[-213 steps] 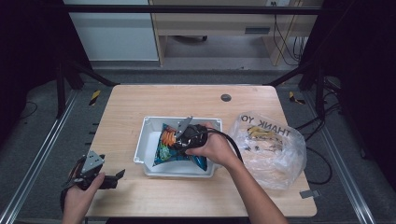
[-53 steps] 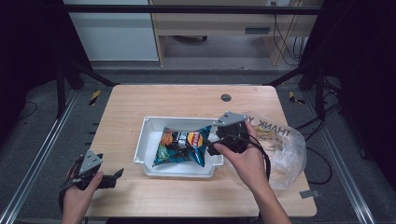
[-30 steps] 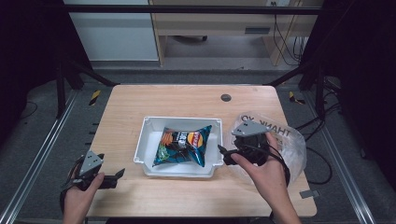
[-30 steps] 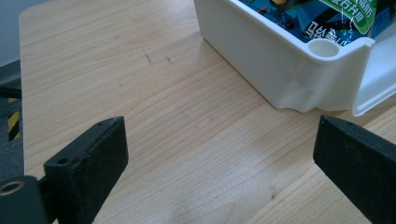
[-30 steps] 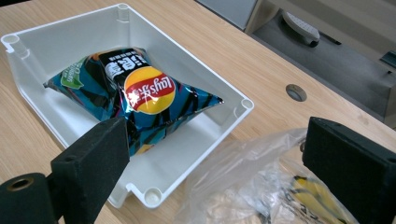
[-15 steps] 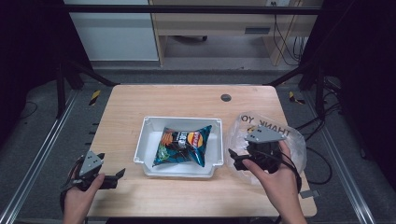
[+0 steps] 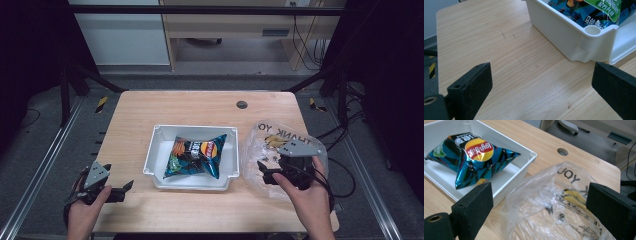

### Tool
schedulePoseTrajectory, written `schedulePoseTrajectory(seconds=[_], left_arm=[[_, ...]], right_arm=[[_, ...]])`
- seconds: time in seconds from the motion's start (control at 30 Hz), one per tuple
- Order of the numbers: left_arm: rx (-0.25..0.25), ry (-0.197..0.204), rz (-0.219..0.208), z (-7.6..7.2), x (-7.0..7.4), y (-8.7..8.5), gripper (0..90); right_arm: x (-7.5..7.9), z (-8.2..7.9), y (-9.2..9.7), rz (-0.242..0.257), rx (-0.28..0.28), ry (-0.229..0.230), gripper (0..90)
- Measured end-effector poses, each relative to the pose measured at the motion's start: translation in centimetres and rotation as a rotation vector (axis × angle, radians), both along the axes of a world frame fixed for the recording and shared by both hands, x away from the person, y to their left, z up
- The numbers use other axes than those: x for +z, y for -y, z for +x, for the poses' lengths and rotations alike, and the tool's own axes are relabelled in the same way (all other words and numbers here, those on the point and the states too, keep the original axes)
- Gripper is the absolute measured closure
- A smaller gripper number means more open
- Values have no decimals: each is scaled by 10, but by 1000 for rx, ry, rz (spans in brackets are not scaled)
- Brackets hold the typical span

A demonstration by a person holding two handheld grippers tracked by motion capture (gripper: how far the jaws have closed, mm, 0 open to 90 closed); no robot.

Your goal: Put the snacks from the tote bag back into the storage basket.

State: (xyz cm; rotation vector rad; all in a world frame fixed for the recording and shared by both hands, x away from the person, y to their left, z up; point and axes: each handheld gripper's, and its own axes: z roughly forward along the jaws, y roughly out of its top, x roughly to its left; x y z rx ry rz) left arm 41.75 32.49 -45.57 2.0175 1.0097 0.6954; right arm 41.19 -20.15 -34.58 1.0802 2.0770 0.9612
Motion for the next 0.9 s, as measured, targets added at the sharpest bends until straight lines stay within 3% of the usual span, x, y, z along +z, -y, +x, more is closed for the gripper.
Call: schedulePoseTrajectory(seconds=[0.27,0.5,0.9], left_arm=[[1,-2,-1,-1,0,0,27],[2,-10,5,1,0,0,28],[6,-10,0,0,0,-1,28]], right_arm=[[-10,-3,6,5,-23,-13,79],[-21,0,15,-19,-42,-22,81],[-41,2,31,5,-76,-51,82]])
